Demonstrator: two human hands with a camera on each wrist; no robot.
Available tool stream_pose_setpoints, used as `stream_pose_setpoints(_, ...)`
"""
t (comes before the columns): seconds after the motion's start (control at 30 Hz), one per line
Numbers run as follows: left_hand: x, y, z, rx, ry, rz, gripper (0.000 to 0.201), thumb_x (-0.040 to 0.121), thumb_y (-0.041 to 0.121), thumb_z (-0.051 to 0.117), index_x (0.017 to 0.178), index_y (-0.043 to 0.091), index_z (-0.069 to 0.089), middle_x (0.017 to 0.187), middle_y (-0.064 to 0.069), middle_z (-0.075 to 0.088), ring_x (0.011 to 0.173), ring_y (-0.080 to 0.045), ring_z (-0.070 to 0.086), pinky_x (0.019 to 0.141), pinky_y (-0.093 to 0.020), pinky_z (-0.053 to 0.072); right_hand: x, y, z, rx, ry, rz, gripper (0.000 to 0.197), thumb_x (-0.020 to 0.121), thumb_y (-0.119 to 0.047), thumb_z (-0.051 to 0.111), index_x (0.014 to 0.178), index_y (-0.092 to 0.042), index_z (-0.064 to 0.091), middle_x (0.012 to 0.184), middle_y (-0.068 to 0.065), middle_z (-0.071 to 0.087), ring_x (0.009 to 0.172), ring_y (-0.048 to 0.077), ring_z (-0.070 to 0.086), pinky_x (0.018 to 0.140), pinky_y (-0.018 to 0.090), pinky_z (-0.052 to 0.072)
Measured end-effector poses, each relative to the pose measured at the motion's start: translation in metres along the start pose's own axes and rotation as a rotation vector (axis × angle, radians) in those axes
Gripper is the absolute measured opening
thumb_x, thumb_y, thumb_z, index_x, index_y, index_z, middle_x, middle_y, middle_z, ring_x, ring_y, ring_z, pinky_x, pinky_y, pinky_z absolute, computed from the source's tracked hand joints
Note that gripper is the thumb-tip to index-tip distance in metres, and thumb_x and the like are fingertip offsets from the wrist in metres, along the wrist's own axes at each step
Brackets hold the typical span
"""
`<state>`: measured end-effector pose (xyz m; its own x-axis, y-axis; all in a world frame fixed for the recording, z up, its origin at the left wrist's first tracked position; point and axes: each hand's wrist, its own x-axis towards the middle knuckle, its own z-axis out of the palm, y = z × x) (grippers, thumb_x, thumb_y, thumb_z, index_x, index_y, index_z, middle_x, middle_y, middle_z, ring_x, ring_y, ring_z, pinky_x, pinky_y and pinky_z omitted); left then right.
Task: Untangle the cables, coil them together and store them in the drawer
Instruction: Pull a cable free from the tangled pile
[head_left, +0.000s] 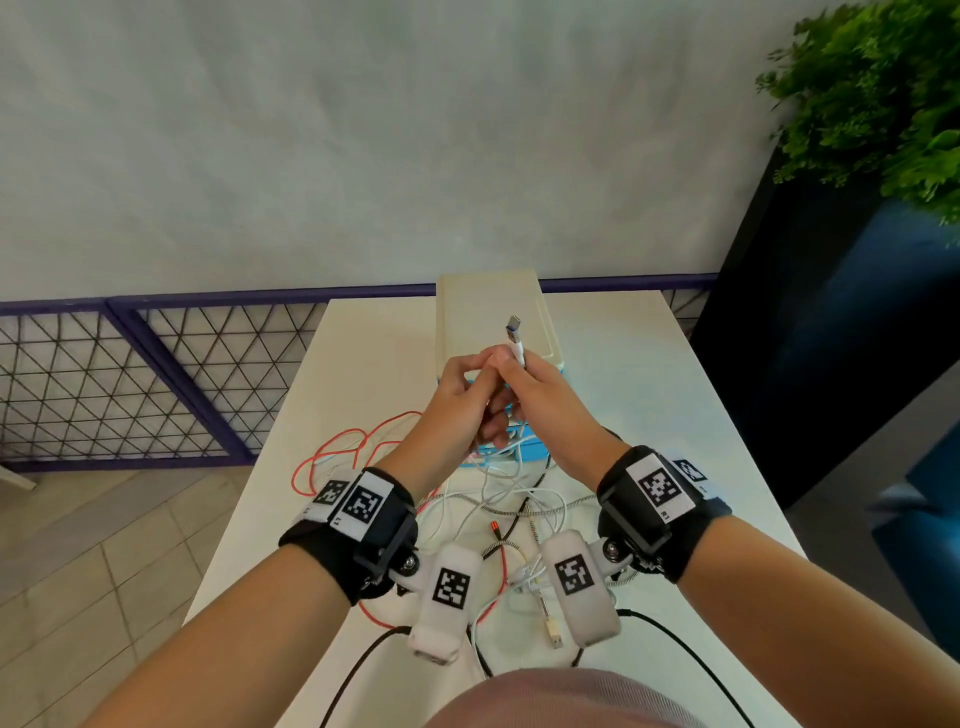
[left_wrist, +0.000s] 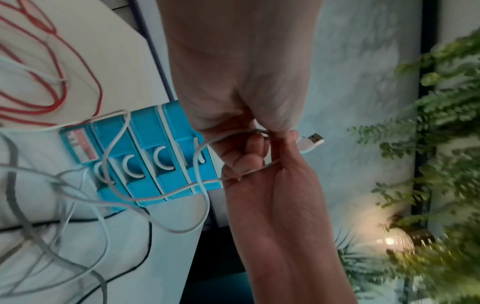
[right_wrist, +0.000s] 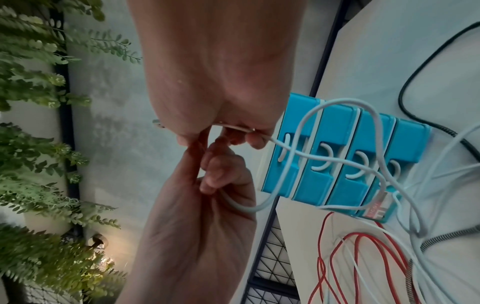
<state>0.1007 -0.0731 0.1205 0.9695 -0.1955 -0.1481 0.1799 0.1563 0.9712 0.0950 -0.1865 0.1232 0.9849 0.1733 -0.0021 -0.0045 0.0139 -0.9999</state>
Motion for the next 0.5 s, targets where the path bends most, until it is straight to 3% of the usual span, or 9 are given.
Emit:
stream_pose_setpoints(0.07, -0.001, -0.001, -0.003, -0.044, -0.035, -0.022, 0.032, 0.095, 0.039, 0.049, 0.113, 0.013, 0.042, 0.05, 0.006, 0.036, 0.041, -0.01, 0.029, 0.041, -0.024, 0.035, 0.004, 0.0, 0.002, 0.014, 0.034, 0.028, 0.032, 0.102, -0.039, 0.038, 0.102, -0.017, 0.062, 0.078, 0.007, 0.062, 0.065, 0.02, 0.063, 0.064, 0.036, 0.057)
stream_pose_setpoints(0.13, -0.004, -0.001, -0.013, -0.039, -0.09, -0.006, 0.031, 0.095, 0.04, 0.049, 0.105, 0.011, 0.045, 0.053, 0.004, 0.03, 0.04, -0.01, 0.028, 0.041, -0.023, 0.037, 0.011, 0.003, 0.003, 0.038, 0.097, 0.013, 0.032, 0.102, -0.039, 0.038, 0.091, -0.019, 0.06, 0.087, 0.001, 0.063, 0.083, 0.02, 0.062, 0.085, 0.042, 0.052)
stream_pose_setpoints(0.17, -0.005, -0.002, -0.015, -0.037, -0.136, 0.003, 0.03, 0.095, 0.04, 0.047, 0.102, 0.01, 0.046, 0.054, 0.003, 0.029, 0.041, -0.01, 0.029, 0.043, -0.023, 0.039, 0.013, 0.002, 0.001, 0.077, 0.121, -0.001, 0.033, 0.103, -0.036, 0.037, 0.085, -0.018, 0.058, 0.09, 0.001, 0.063, 0.087, 0.018, 0.061, 0.088, 0.041, 0.049)
stream_pose_setpoints(0.27, -0.008, -0.007, -0.016, 0.074, -0.285, 0.033, 0.03, 0.1, 0.036, 0.037, 0.096, 0.01, 0.051, 0.054, 0.002, 0.028, 0.045, -0.013, 0.037, 0.058, -0.024, 0.047, 0.014, -0.006, -0.01, 0.371, 0.099, -0.03, 0.035, 0.105, -0.031, 0.033, 0.081, -0.012, 0.05, 0.085, 0.011, 0.066, 0.086, 0.025, 0.066, 0.084, 0.039, 0.053)
stream_pose_setpoints(0.37, -0.006, -0.005, -0.013, 0.307, -0.367, 0.082, 0.04, 0.102, 0.038, 0.03, 0.077, 0.014, 0.049, 0.054, 0.002, 0.035, 0.054, -0.015, 0.048, 0.069, -0.025, 0.044, 0.014, -0.012, -0.016, 0.46, 0.088, -0.065, 0.033, 0.105, -0.031, 0.031, 0.081, -0.012, 0.045, 0.063, 0.005, 0.058, 0.065, 0.025, 0.066, 0.075, 0.039, 0.056)
stream_pose_setpoints(0.43, -0.004, -0.007, -0.017, 0.415, -0.404, 0.097, 0.043, 0.102, 0.039, 0.027, 0.074, 0.014, 0.048, 0.057, -0.001, 0.037, 0.053, -0.014, 0.048, 0.062, -0.021, 0.041, 0.017, -0.015, -0.017, 0.474, 0.132, -0.07, 0.034, 0.105, -0.032, 0.032, 0.079, -0.014, 0.043, 0.055, 0.0, 0.044, 0.048, 0.016, 0.051, 0.065, 0.037, 0.053)
stream_pose_setpoints(0.5, -0.001, -0.019, -0.023, 0.497, -0.452, 0.052, 0.044, 0.101, 0.043, 0.028, 0.074, 0.013, 0.046, 0.058, 0.001, 0.038, 0.048, -0.011, 0.042, 0.05, -0.021, 0.034, 0.022, -0.02, -0.026, 0.519, 0.222, -0.077, 0.036, 0.104, -0.038, 0.034, 0.075, -0.017, 0.042, 0.054, -0.004, 0.032, 0.042, 0.01, 0.033, 0.05, 0.027, 0.04)
